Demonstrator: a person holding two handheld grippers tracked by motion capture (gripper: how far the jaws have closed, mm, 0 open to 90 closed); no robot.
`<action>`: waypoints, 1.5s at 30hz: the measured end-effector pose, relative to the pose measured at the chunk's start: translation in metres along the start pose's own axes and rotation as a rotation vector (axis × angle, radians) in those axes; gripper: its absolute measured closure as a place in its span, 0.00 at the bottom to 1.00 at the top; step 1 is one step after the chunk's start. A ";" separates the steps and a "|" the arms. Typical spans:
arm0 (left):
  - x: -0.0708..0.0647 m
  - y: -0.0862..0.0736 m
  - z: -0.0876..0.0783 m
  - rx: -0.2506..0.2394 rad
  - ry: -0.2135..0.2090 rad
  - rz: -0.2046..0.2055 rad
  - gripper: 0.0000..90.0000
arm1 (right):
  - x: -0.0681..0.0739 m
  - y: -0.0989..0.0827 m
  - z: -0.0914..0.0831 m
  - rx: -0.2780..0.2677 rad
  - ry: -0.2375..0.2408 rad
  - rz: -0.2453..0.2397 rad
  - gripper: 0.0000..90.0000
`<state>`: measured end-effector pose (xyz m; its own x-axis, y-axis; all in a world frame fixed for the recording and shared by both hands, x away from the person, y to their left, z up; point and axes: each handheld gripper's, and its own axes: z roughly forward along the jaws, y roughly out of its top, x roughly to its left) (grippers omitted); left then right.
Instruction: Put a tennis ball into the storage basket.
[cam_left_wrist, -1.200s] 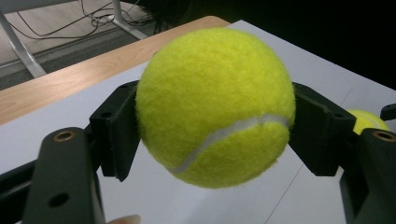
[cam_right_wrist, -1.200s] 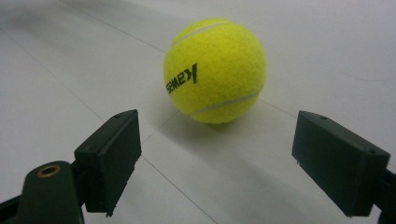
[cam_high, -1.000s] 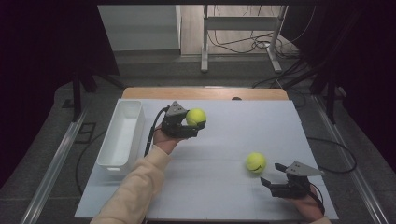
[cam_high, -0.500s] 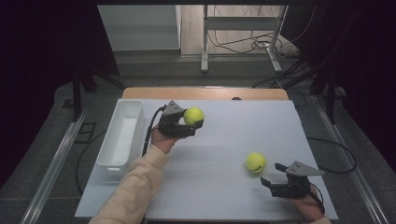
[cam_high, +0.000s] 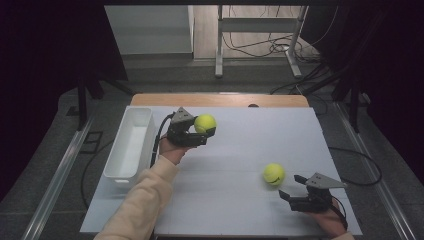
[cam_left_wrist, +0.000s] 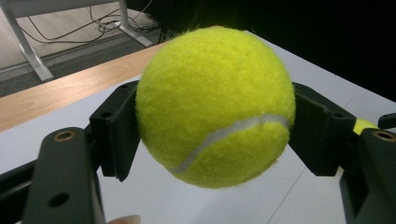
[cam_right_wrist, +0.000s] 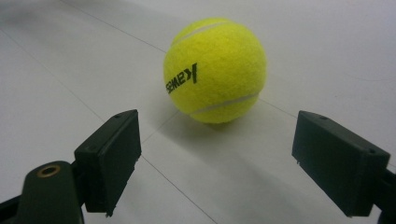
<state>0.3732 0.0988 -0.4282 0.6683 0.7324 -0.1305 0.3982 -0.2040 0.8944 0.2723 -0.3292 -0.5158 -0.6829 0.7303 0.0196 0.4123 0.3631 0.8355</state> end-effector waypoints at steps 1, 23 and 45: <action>0.000 0.000 -0.001 0.000 0.000 0.000 0.29 | 0.000 0.000 0.000 0.002 -0.002 -0.001 0.18; 0.009 0.000 -0.012 -0.024 0.020 -0.022 0.29 | 0.000 0.000 0.000 0.001 -0.001 0.000 0.18; 0.027 0.000 -0.026 -0.028 0.078 -0.053 0.29 | 0.000 0.000 0.001 0.002 -0.001 -0.001 0.18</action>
<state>0.3746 0.1355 -0.4203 0.5957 0.7900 -0.1450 0.4129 -0.1463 0.8989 0.2728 -0.3287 -0.5162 -0.6826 0.7306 0.0182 0.4128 0.3648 0.8346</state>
